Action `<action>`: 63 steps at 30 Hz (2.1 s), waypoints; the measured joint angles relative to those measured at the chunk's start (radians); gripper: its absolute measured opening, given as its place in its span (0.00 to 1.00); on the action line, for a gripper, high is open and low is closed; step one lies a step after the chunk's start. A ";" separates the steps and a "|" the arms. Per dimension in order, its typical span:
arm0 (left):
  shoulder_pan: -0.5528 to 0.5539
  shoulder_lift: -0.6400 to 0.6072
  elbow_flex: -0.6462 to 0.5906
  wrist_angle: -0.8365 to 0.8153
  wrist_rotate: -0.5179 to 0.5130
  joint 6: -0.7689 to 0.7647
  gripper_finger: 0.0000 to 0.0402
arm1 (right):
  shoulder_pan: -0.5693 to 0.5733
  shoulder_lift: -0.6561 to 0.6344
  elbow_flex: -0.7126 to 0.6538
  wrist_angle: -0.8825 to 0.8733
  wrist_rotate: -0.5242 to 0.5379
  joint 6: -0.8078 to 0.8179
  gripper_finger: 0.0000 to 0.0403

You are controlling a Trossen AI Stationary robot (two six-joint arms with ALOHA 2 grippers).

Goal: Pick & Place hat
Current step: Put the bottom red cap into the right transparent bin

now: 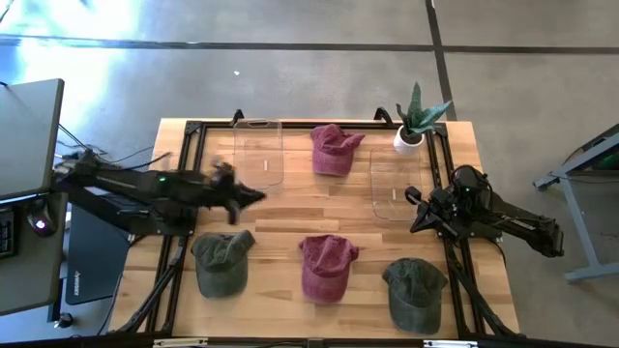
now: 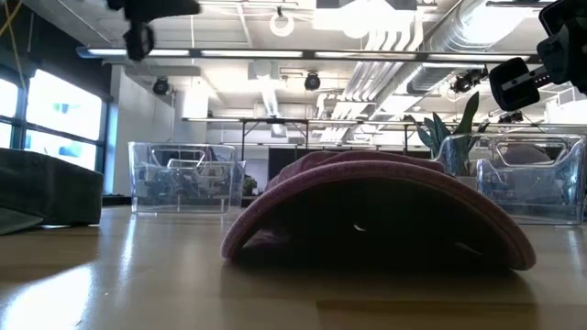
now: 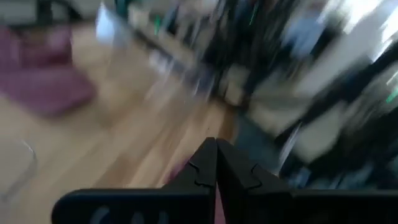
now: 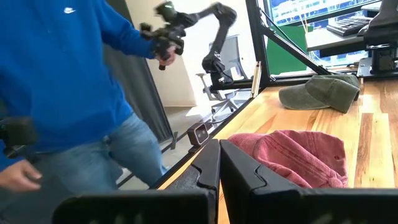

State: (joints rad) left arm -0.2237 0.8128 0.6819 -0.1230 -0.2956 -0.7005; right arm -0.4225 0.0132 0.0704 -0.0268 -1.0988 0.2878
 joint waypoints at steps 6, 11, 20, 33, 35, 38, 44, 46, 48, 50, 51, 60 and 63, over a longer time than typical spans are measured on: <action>-0.124 0.490 0.535 -0.491 0.041 0.191 0.00 | 0.000 0.000 0.000 0.000 0.000 0.000 0.02; -0.214 0.859 0.942 -0.715 0.043 0.440 0.02 | 0.000 0.000 0.000 0.000 0.000 0.000 0.02; -0.315 1.325 1.467 -0.865 0.103 0.837 0.33 | 0.000 0.000 0.000 0.001 0.000 0.000 0.01; -0.388 1.539 1.549 -0.871 -0.100 0.725 0.70 | 0.000 0.000 0.000 0.000 0.000 0.000 0.01; -0.400 1.553 1.545 -0.887 -0.111 0.687 0.69 | 0.000 0.000 0.000 0.001 0.000 0.000 0.01; -0.408 1.590 1.551 -0.875 -0.112 0.624 0.67 | 0.000 0.000 0.000 0.000 0.000 0.000 0.01; -0.437 1.623 1.510 -0.865 -0.288 0.561 0.62 | 0.000 0.000 0.000 0.000 -0.003 0.000 0.02; -0.446 1.635 1.495 -0.892 -0.352 0.561 0.61 | 0.000 0.000 0.000 0.000 -0.003 0.000 0.02; -0.445 1.639 1.480 -0.855 -0.393 0.558 0.59 | 0.000 0.000 0.000 0.000 -0.003 0.000 0.02; -0.444 1.651 1.477 -0.832 -0.416 0.546 0.58 | 0.000 0.000 0.000 0.000 -0.003 0.000 0.01; -0.444 1.656 1.471 -0.850 -0.440 0.545 0.58 | 0.000 0.000 0.000 0.000 -0.003 0.000 0.01; -0.429 1.686 1.470 -0.844 -0.534 0.510 0.40 | 0.000 0.000 0.000 -0.001 -0.004 0.000 0.01; -0.425 1.686 1.471 -0.857 -0.553 0.485 0.26 | 0.000 0.000 0.000 -0.002 -0.004 0.000 0.01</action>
State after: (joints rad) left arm -0.6485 2.4992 2.1525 -0.9799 -0.8488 -0.2153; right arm -0.4225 0.0132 0.0704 -0.0284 -1.1027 0.2878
